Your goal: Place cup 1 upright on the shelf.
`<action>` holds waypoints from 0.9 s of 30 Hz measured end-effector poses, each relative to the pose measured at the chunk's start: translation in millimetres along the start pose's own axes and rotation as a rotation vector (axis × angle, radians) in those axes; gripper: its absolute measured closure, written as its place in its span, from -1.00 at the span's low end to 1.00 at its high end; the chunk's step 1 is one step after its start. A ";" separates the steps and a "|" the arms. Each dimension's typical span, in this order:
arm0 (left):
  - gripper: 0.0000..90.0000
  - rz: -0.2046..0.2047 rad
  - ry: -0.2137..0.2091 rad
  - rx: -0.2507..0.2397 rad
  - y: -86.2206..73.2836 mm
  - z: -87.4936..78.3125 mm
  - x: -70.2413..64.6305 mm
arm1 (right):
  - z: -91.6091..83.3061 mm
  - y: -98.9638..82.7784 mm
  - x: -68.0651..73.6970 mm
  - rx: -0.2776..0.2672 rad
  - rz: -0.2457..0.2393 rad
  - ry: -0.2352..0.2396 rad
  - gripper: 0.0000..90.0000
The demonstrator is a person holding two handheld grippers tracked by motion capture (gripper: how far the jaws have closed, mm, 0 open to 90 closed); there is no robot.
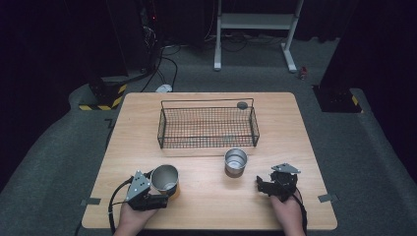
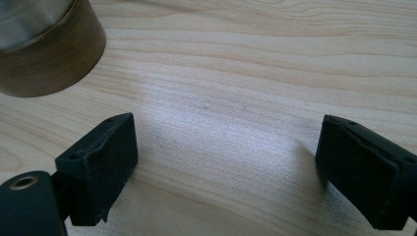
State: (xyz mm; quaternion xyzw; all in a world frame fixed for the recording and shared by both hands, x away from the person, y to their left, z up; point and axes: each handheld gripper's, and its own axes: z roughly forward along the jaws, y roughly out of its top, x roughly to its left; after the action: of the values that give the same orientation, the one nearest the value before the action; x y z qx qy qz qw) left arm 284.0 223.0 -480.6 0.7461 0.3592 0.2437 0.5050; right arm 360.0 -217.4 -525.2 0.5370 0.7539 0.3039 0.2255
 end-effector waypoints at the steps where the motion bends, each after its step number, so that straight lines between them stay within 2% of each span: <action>1: -0.70 0.002 0.001 -0.001 0.3 0.2 0.0 | 0.0 0.0 0.0 0.000 0.000 0.001 -0.80; 6: -0.70 0.000 0.007 -0.022 1.9 -0.2 0.8 | 0.0 0.0 0.0 0.000 0.000 0.000 -0.80; 13: -0.69 0.005 0.012 -0.028 4.8 1.6 1.6 | 0.4 0.4 -0.1 0.001 -0.003 0.003 -0.80; 20: -0.69 0.014 0.026 -0.002 10.6 7.0 0.9 | 0.8 1.2 -1.7 0.003 -0.017 0.015 -0.80; 24: -0.69 0.009 0.026 -0.001 12.4 9.0 1.7 | 1.0 1.3 -2.6 -0.001 -0.029 0.021 -0.80; 27: -0.69 0.006 0.041 0.005 15.4 12.2 4.1 | 1.2 1.7 -2.5 0.003 -0.027 0.028 -0.80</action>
State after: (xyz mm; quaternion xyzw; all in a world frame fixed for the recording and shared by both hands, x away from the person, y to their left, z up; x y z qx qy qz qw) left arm 299.9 215.6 -470.8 0.7432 0.3680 0.2596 0.4948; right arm 362.7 -219.1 -524.9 0.5229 0.7645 0.3075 0.2182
